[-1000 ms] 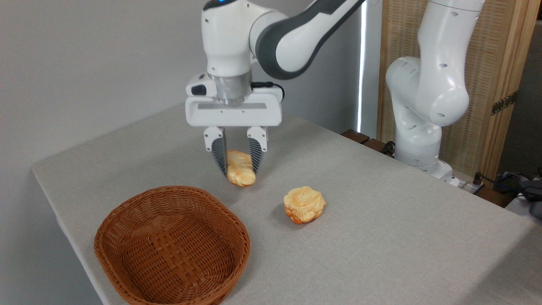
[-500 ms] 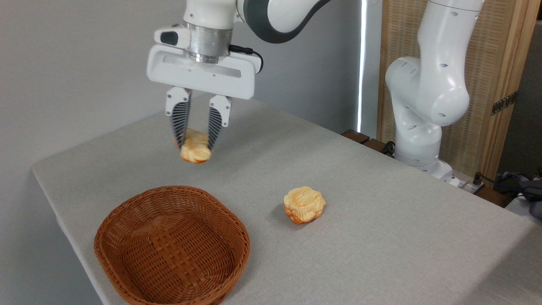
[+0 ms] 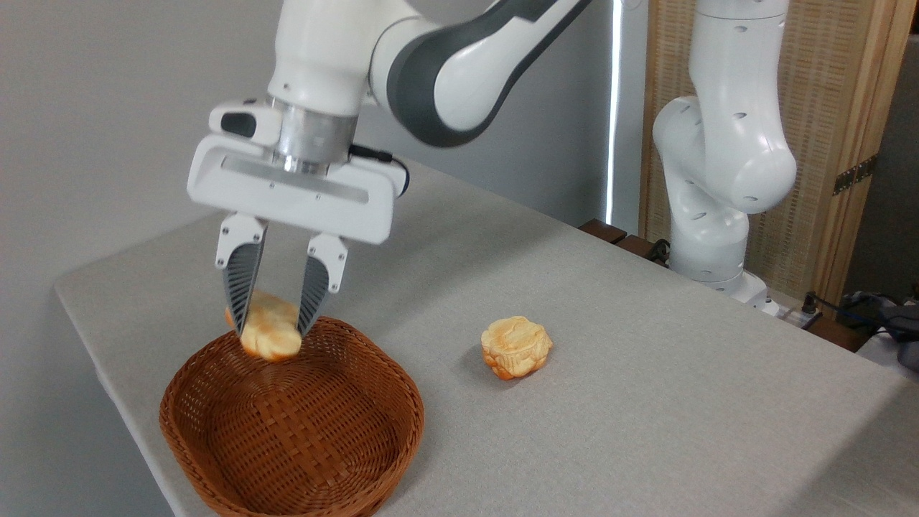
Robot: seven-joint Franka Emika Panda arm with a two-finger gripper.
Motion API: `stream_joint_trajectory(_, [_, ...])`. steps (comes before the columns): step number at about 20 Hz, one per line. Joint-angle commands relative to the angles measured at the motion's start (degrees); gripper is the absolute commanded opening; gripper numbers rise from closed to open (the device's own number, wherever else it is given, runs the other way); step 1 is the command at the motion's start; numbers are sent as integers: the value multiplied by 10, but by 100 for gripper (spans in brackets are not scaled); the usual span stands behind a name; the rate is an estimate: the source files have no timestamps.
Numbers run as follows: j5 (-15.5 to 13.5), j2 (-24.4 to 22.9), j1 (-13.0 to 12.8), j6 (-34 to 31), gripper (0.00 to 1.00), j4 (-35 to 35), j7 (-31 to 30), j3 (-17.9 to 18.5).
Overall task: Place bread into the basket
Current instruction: 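Lift the bread roll and carry it over the wicker basket, then lower the roll into the basket and open the gripper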
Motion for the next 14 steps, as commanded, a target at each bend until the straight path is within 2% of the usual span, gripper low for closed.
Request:
stream_joint_trajectory(1, [5, 51, -3, 30, 100, 23, 4, 12])
stream_joint_trajectory(6, [8, 95, -4, 30, 100, 51, 6, 12])
stream_joint_trajectory(8, [27, 98, -4, 30, 100, 51, 6, 11])
stream_joint_trajectory(14, [30, 95, -4, 27, 100, 62, 6, 12])
